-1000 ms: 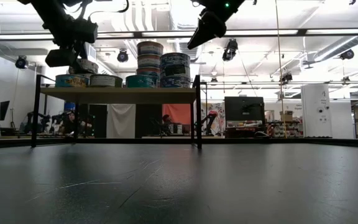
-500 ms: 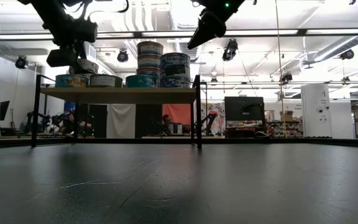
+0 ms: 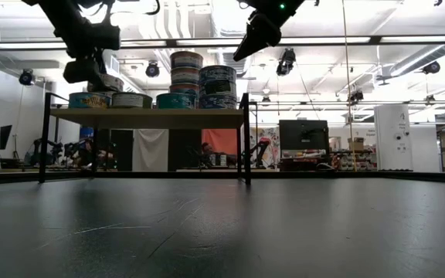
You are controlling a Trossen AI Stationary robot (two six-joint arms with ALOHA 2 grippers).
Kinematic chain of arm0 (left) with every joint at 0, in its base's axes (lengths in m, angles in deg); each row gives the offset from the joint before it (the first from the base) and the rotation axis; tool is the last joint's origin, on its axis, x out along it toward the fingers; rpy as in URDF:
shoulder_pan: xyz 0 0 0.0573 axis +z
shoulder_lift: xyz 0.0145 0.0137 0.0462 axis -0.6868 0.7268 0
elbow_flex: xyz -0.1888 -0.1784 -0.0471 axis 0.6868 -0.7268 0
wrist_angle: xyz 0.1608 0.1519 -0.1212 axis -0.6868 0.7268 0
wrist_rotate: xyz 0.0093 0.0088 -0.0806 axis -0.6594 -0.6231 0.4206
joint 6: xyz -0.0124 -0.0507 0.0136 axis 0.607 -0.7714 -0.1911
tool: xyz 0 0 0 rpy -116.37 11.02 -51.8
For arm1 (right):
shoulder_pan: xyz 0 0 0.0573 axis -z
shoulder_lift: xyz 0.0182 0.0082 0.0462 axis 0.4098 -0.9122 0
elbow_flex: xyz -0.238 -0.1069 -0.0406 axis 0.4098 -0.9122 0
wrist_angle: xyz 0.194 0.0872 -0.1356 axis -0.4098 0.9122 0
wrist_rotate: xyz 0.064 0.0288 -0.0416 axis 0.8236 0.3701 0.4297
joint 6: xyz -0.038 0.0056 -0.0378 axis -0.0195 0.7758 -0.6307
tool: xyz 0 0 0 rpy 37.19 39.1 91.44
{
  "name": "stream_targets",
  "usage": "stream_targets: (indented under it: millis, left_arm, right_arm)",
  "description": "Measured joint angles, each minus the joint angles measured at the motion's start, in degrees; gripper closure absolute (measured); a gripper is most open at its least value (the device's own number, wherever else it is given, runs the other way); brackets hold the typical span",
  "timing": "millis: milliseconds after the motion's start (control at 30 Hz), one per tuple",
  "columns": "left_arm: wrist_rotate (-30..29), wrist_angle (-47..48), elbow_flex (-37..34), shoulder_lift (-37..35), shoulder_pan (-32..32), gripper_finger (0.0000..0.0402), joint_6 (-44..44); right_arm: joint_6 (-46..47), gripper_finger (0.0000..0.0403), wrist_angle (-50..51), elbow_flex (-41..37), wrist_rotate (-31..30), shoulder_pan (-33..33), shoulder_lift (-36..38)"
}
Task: Stack canned seafood by type on shelf
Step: Stack the green/white tuna can on top of the other green/white tuna can on the shelf, then return to Home Position
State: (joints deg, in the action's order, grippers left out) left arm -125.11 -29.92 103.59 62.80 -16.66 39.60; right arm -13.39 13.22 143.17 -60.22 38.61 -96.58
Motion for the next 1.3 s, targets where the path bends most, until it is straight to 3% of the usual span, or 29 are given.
stream_targets:
  millis: [567,933,1167,1300]
  left_arm:
    - [-0.2,0.87,0.01,0.04,0.01,0.0184,-5.87]
    - [-0.47,0.83,0.01,0.04,0.01,0.0184,-4.67]
    - [-9.09,0.87,0.02,0.04,0.02,0.0184,-4.62]
    - [-10.29,0.87,0.02,0.04,0.02,0.0184,-4.62]
  right_arm:
    - [0.68,0.0231,0.11,0.0,0.0,-0.02,0.0]
    - [1.95,0.0251,1.74,0.0,0.0,-0.01,0.0]
    - [1.97,0.0252,1.88,0.0,0.0,-0.02,0.0]
    - [2.15,0.0244,1.88,0.0,0.0,-0.01,0.0]
